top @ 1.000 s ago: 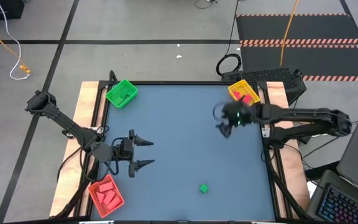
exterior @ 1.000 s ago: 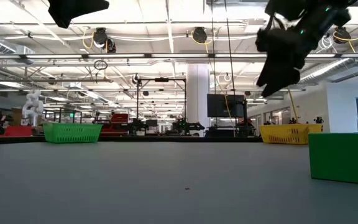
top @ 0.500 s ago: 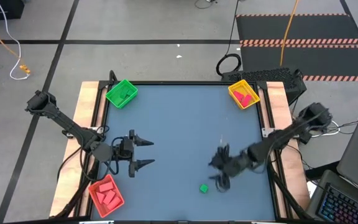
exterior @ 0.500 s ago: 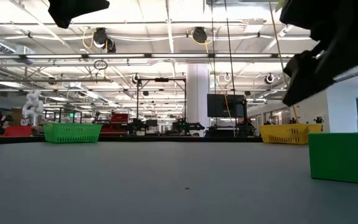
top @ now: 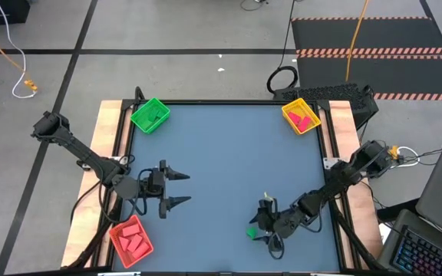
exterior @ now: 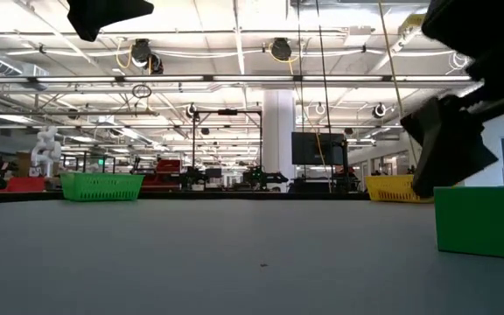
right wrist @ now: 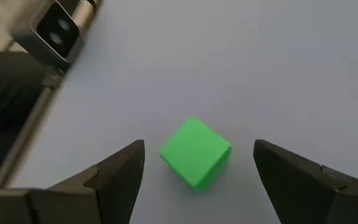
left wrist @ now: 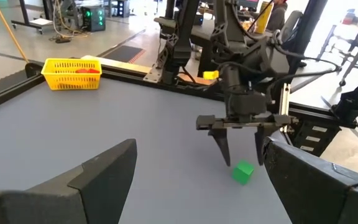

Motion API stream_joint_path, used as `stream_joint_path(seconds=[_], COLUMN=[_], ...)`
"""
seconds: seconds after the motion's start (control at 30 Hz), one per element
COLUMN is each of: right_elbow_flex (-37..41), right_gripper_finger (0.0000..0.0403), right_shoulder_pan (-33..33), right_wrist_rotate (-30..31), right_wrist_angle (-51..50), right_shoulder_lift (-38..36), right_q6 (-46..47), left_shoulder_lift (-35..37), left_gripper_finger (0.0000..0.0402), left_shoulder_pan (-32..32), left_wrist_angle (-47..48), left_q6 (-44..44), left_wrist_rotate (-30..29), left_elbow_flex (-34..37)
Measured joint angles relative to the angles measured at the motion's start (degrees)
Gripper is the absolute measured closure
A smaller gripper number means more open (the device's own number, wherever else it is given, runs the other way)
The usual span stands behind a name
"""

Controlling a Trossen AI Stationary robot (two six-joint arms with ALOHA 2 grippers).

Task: Sort & place blocks by color
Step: Put the green block into the green bin

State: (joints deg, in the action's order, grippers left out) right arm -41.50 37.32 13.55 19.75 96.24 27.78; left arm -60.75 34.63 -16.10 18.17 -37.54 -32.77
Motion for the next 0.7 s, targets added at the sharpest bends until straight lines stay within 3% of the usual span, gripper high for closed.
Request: stream_joint_path(seconds=[0.37,0.63,0.7], right_elbow_flex=[0.0,0.0,0.0], right_gripper_finger=[0.0123,0.0235,0.0236], right_shoulder_pan=[0.0,0.0,-0.1], right_wrist_rotate=[2.2,4.4,4.4], right_wrist_angle=[2.6,4.7,6.9], right_shoulder_lift=[4.6,4.6,4.6], right_q6=[0.1,-1.6,-3.5], left_shoulder_lift=[0.0,0.0,0.0], left_gripper_finger=[0.0055,0.0055,0.0055], left_shoulder_pan=[0.0,0.0,0.0], left_wrist_angle=[0.0,0.0,0.0], left_q6=[0.1,0.1,0.1], left_wrist_rotate=[0.0,0.0,0.0], left_elbow_flex=[0.0,0.0,0.0])
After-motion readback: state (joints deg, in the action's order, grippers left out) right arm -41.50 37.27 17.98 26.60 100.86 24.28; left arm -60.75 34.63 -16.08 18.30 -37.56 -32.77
